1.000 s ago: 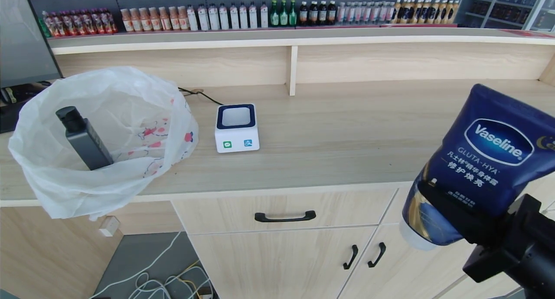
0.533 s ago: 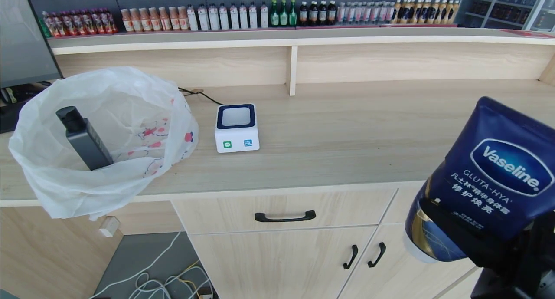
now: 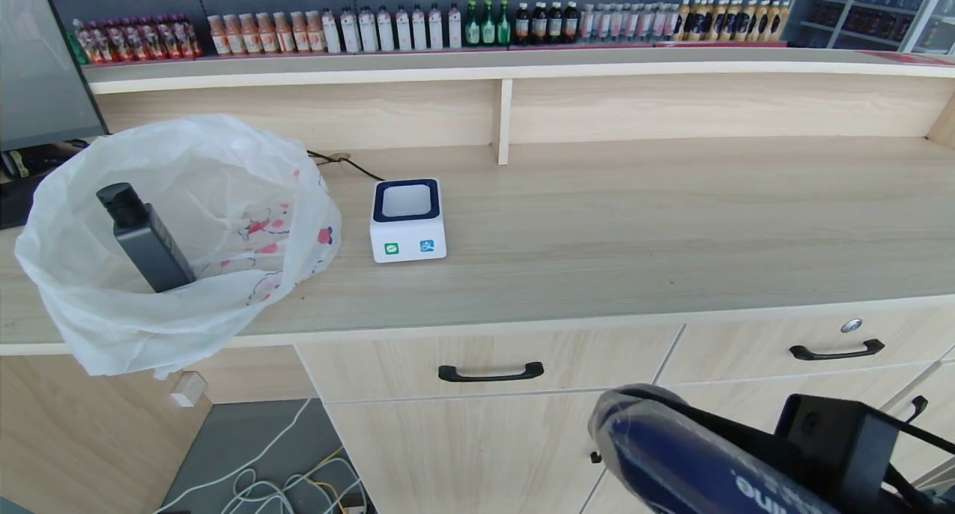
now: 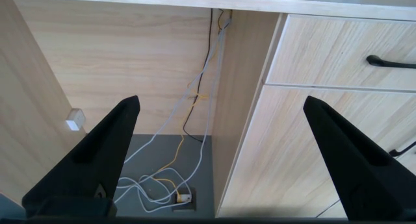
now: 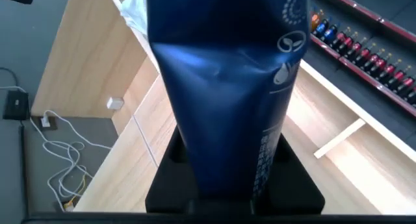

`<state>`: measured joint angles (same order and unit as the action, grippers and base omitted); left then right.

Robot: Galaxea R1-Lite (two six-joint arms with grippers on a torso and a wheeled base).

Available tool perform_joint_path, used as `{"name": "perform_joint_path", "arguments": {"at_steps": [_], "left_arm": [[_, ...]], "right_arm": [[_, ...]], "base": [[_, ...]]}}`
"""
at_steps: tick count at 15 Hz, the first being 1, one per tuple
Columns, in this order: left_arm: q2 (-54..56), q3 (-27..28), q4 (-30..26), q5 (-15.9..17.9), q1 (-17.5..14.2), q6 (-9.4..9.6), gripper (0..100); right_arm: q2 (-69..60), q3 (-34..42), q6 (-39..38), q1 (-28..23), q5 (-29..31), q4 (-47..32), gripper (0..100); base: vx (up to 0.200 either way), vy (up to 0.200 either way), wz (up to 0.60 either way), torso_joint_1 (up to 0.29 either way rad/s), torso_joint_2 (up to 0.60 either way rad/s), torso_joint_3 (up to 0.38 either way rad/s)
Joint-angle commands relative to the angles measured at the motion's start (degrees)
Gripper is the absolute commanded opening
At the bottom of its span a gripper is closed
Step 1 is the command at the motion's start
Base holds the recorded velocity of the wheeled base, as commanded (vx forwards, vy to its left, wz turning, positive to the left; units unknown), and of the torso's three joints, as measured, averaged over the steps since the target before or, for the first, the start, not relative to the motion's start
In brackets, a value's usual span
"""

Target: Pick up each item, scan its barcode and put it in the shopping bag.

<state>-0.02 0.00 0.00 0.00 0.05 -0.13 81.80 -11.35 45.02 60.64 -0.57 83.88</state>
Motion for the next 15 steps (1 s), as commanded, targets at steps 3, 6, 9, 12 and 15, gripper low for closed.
{"name": "perform_joint_path", "arguments": {"at_steps": [3,6,9,12,15], "left_arm": [[0.02,0.0,0.0,0.0,-0.05,-0.04,100],[0.02,0.0,0.0,0.0,0.04,-0.04,100],[0.02,0.0,0.0,0.0,-0.05,-0.04,100],[0.02,0.0,0.0,0.0,-0.05,-0.04,100],[0.02,0.0,0.0,0.0,0.04,-0.04,100]], "right_arm": [[3.02,-1.13,11.05,5.9,-1.8,0.14,0],[3.1,0.8,18.44,9.68,-1.8,1.9,0],[3.54,0.28,29.25,9.76,-1.8,3.57,0],[3.28,-0.43,32.68,9.32,-1.36,3.66,0],[3.19,-2.36,35.58,9.06,0.4,3.66,0]], "base": [[0.0,0.0,0.0,0.0,0.0,0.0],[0.0,0.0,0.0,0.0,0.0,0.0],[0.0,0.0,0.0,0.0,0.0,0.0],[0.0,0.0,0.0,0.0,0.0,0.0],[0.0,0.0,0.0,0.0,0.0,0.0]]}}
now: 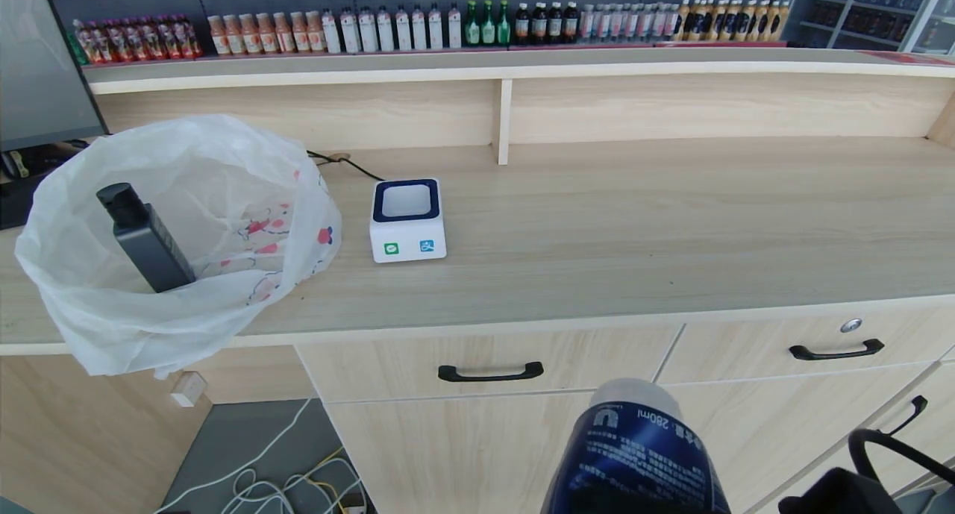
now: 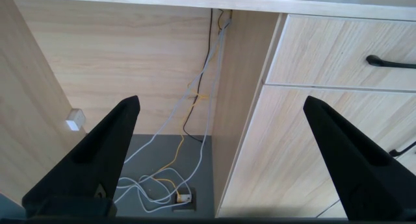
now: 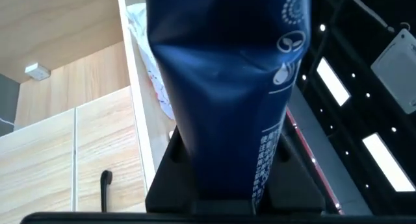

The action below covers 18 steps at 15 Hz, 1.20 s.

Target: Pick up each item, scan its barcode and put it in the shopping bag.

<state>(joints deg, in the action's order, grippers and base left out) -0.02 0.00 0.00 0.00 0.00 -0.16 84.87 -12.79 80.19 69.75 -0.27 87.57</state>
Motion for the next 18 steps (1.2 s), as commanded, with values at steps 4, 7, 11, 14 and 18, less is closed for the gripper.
{"name": "perform_joint_path", "arguments": {"at_steps": [4,7,11,14,18], "left_arm": [[0.02,0.0,0.0,0.0,0.0,-0.02,100],[0.02,0.0,0.0,0.0,0.0,-0.02,100],[0.02,0.0,0.0,0.0,0.0,-0.02,100],[0.02,0.0,0.0,0.0,0.0,-0.02,100],[0.02,0.0,0.0,0.0,0.0,-0.02,100]], "right_arm": [[3.55,-7.6,4.89,-1.46,-0.17,-0.55,0],[4.34,-8.57,10.34,-1.64,0.18,-0.11,0],[4.69,-9.45,15.17,-1.99,0.36,2.08,0],[6.8,-10.94,17.02,-3.49,0.36,2.44,0],[7.94,-12.52,19.21,-3.66,0.36,2.44,0]], "base": [[0.0,0.0,0.0,0.0,0.0,0.0],[0.0,0.0,0.0,0.0,0.0,0.0],[0.0,0.0,0.0,0.0,0.0,0.0],[0.0,0.0,0.0,0.0,0.0,0.0],[0.0,0.0,0.0,0.0,0.0,0.0]]}}
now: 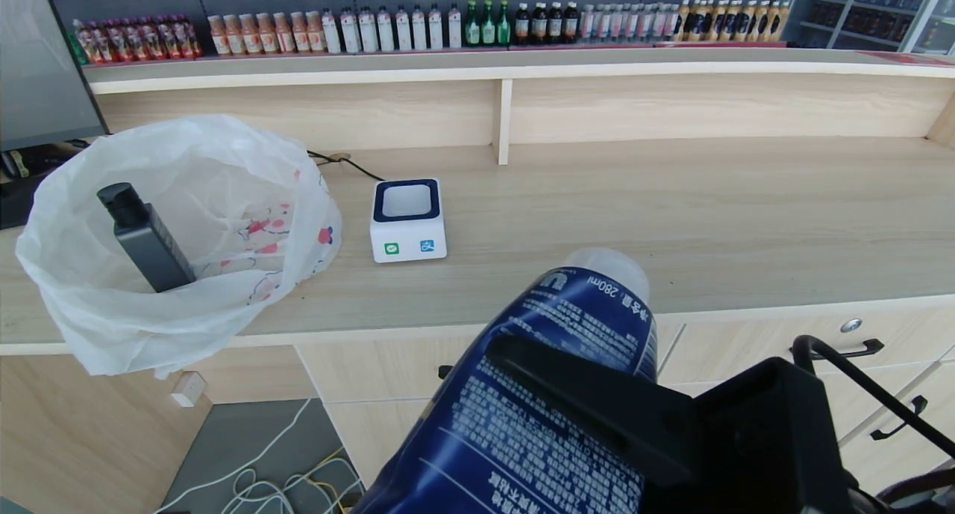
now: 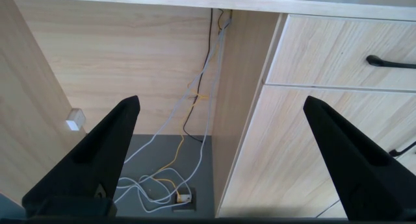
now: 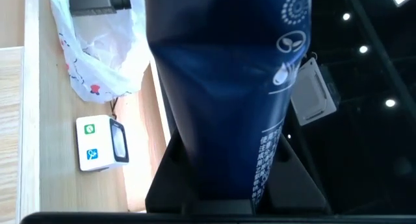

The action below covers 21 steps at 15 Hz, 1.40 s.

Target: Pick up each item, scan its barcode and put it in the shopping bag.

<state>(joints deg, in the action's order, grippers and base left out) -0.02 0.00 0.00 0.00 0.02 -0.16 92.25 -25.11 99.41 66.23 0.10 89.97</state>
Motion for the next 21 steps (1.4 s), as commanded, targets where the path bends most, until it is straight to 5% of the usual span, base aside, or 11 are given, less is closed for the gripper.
{"name": "perform_joint_path", "arguments": {"at_steps": [1,21], "left_arm": [[0.02,0.0,0.0,0.0,-0.02,-0.02,100],[0.02,0.0,0.0,0.0,-0.02,-0.02,100]], "right_arm": [[0.48,0.06,-0.01,-0.23,-0.01,0.03,0],[-3.83,2.17,-1.5,-6.47,-0.01,0.03,0]], "base": [[0.0,0.0,0.0,0.0,0.0,0.0],[0.0,0.0,0.0,0.0,0.0,0.0]]}}
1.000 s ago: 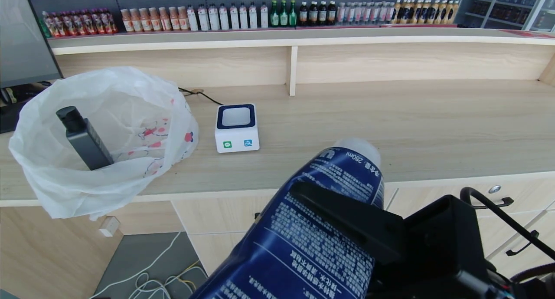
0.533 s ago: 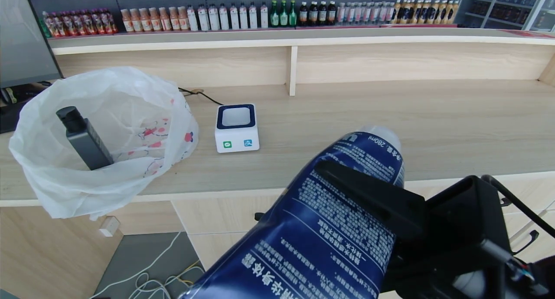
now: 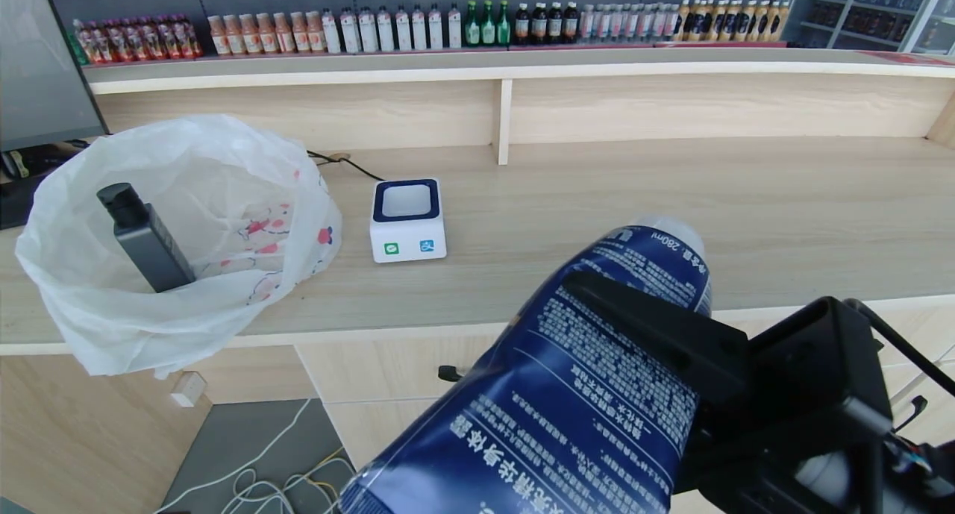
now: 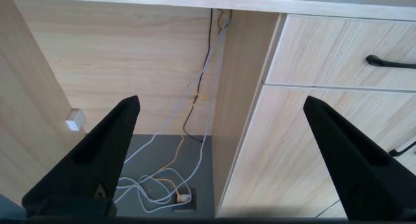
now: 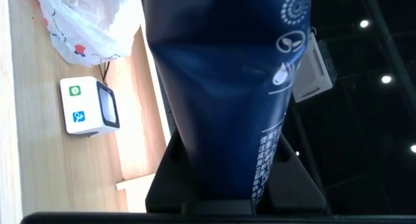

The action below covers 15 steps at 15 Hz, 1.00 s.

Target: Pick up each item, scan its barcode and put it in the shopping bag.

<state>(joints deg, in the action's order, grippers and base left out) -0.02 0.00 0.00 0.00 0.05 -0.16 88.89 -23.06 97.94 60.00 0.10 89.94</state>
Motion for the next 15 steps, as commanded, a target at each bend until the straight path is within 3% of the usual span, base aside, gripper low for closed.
{"name": "perform_joint_path", "arguments": {"at_steps": [1,3,6,12,13,15], "left_arm": [[0.02,0.0,0.0,0.0,-0.05,-0.02,100],[0.02,0.0,0.0,0.0,0.04,-0.02,100],[0.02,0.0,0.0,0.0,-0.05,-0.02,100],[0.02,0.0,0.0,0.0,-0.05,-0.02,100],[0.02,0.0,0.0,0.0,-0.05,-0.02,100],[0.02,0.0,0.0,0.0,-0.05,-0.02,100]], "right_arm": [[-0.56,0.48,-0.03,-0.24,-0.01,0.06,0],[-0.83,0.83,-0.2,-0.24,-0.01,0.06,0],[-0.39,3.03,-8.29,-0.24,0.08,0.06,0],[1.28,9.44,-41.16,-0.15,2.1,0.06,0],[1.19,9.88,-42.66,-0.24,2.1,0.06,0],[1.28,12.43,-53.38,-0.24,2.1,0.06,0]], "base": [[0.0,0.0,0.0,0.0,0.0,0.0],[0.0,0.0,0.0,0.0,0.0,0.0],[0.0,0.0,0.0,0.0,0.0,0.0],[0.0,0.0,0.0,0.0,0.0,0.0],[0.0,0.0,0.0,0.0,0.0,0.0],[0.0,0.0,0.0,0.0,0.0,0.0]]}}
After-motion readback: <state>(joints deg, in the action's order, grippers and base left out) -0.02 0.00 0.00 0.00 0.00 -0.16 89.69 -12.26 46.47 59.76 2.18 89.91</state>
